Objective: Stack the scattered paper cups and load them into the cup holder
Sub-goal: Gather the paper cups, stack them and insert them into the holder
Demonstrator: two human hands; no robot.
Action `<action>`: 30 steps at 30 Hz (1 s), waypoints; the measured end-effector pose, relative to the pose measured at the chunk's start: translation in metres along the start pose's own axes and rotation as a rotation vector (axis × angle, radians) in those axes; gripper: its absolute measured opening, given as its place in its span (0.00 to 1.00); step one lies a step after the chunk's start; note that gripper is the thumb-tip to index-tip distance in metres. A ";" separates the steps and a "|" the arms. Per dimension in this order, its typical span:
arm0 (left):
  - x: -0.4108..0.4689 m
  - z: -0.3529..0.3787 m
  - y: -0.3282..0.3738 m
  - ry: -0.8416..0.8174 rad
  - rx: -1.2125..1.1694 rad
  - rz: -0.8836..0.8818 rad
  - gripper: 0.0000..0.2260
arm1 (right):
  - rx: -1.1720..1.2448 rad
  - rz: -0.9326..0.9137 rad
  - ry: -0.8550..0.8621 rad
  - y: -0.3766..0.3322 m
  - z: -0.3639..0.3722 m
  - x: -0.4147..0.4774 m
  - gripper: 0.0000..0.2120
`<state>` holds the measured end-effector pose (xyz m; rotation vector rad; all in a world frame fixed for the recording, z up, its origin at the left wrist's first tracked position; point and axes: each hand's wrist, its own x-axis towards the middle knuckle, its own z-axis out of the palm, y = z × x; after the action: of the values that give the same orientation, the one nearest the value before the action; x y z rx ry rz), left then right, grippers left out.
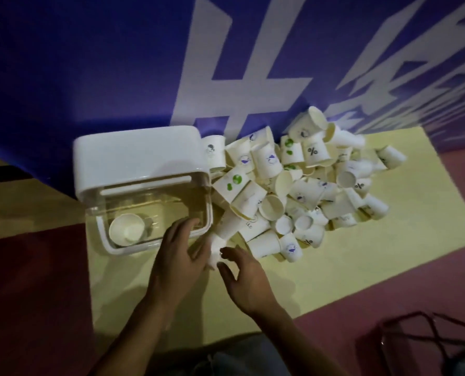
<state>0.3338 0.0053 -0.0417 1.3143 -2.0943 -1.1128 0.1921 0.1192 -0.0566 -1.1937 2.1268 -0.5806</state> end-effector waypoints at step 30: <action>0.154 0.253 0.171 -0.615 0.751 0.412 0.41 | 0.172 0.179 0.165 0.228 -0.223 0.001 0.13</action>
<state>-0.0080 0.0099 -0.0610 0.7524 -3.2605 -0.5927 -0.0994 0.2472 -0.0443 -0.8770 2.2401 -0.7853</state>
